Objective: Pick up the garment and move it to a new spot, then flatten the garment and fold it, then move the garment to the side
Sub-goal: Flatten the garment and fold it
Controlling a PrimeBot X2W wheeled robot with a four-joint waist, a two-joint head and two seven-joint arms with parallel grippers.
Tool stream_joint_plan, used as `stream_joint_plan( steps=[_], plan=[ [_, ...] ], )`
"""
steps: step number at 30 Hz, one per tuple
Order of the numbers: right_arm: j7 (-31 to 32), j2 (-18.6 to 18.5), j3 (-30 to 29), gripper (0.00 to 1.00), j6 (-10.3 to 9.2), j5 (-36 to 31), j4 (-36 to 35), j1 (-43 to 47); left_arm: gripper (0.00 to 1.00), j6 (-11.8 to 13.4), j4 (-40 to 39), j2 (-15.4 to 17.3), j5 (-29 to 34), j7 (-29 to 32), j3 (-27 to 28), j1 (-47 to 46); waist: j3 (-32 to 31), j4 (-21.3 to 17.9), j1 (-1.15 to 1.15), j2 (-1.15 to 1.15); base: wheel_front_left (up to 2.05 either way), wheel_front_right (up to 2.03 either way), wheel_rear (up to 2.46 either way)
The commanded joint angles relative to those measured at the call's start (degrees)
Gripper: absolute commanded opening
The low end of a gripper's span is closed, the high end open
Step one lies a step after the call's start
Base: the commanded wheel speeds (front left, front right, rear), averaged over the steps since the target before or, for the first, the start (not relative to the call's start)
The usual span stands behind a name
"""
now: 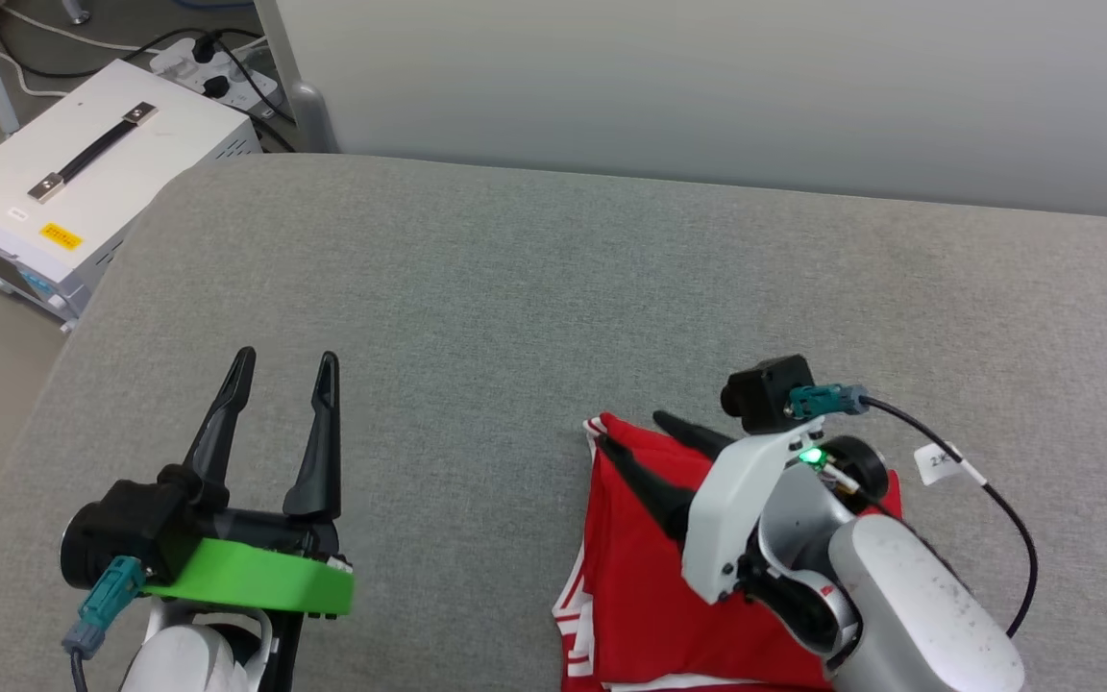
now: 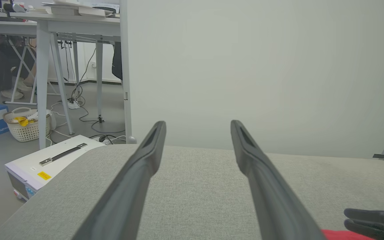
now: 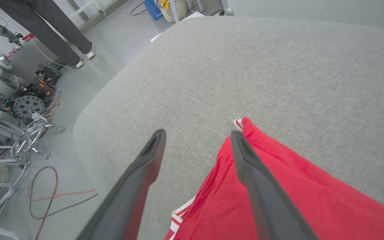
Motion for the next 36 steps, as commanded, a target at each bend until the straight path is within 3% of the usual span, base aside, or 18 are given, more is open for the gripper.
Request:
stream_joint_plan(
  steps=[1,5,11,17,27,36],
  plan=[
    [-1.48,-1.43,-0.78,1.00,-0.03,-3.11,-1.04,-1.57,1.00,-0.16,0.04,0.16,-0.42,-0.33,0.15,0.52,-0.08,-0.95,0.00,0.60,0.00,0.00,0.00],
    [-6.12,-6.74,-3.37,1.00,-0.03,-12.21,-3.80,-3.79,1.00,-0.16,0.07,0.43,-0.76,-0.33,-0.19,0.39,-0.03,-2.80,0.00,0.60,0.00,0.00,0.00],
    [-11.60,-11.68,-9.39,1.00,-0.03,-19.35,-5.99,-3.58,1.00,-0.16,0.29,0.21,-1.51,-0.33,-0.80,0.26,0.10,-4.84,0.00,0.60,0.00,0.00,0.00],
    [-16.04,-13.07,-17.63,1.00,-0.03,-21.83,-9.69,0.69,1.00,-0.16,0.56,-0.10,-1.75,-0.33,-0.77,0.36,0.20,-6.11,0.00,0.60,0.00,0.00,0.00],
    [-22.68,-9.19,-29.37,1.00,-0.03,-26.24,-16.96,12.69,1.00,-0.16,1.00,-1.70,-4.08,-0.33,0.48,1.78,0.33,-6.86,0.00,0.60,0.00,0.00,0.00],
    [-25.34,-3.12,-32.02,1.00,-0.03,-26.81,-18.25,17.68,1.00,-0.16,2.15,-1.51,-4.03,-0.33,-0.93,2.30,1.08,-6.96,0.00,0.60,0.00,0.00,0.00]
  ],
)
